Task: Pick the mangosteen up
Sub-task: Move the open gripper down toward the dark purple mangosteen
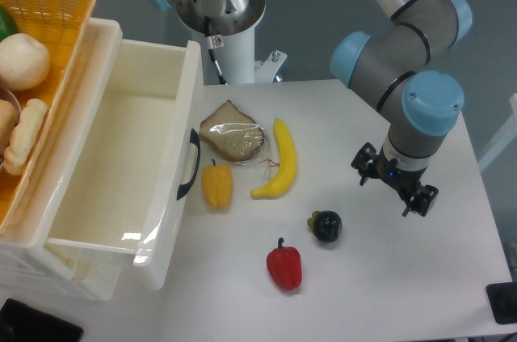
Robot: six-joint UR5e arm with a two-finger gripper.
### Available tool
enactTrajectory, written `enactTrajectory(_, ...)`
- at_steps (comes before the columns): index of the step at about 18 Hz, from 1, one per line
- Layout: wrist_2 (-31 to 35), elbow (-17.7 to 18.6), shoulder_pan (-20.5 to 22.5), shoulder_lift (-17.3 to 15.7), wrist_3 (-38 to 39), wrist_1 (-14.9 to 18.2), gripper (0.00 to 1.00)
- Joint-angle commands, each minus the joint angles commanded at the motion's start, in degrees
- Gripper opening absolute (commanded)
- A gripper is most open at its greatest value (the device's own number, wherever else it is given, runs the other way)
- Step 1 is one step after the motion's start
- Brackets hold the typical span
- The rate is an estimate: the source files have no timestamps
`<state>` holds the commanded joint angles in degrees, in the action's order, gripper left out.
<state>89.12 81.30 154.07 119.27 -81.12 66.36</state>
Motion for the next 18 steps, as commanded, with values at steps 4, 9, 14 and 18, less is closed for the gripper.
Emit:
enactTrajectory(4,-0.4,0.5,0.1,-0.3,1.1,0.0,1.00)
enactTrajectory(9,-4.0,3.9,0.2,-1.9,3.3,-0.1,1.00)
enactTrajectory(14,-4.0,4.9,-0.4,-1.8,7.7,-0.1,1.00)
enactTrajectory(18,-4.0,5.6,-1.2,-1.8,9.2,-0.8,1.00)
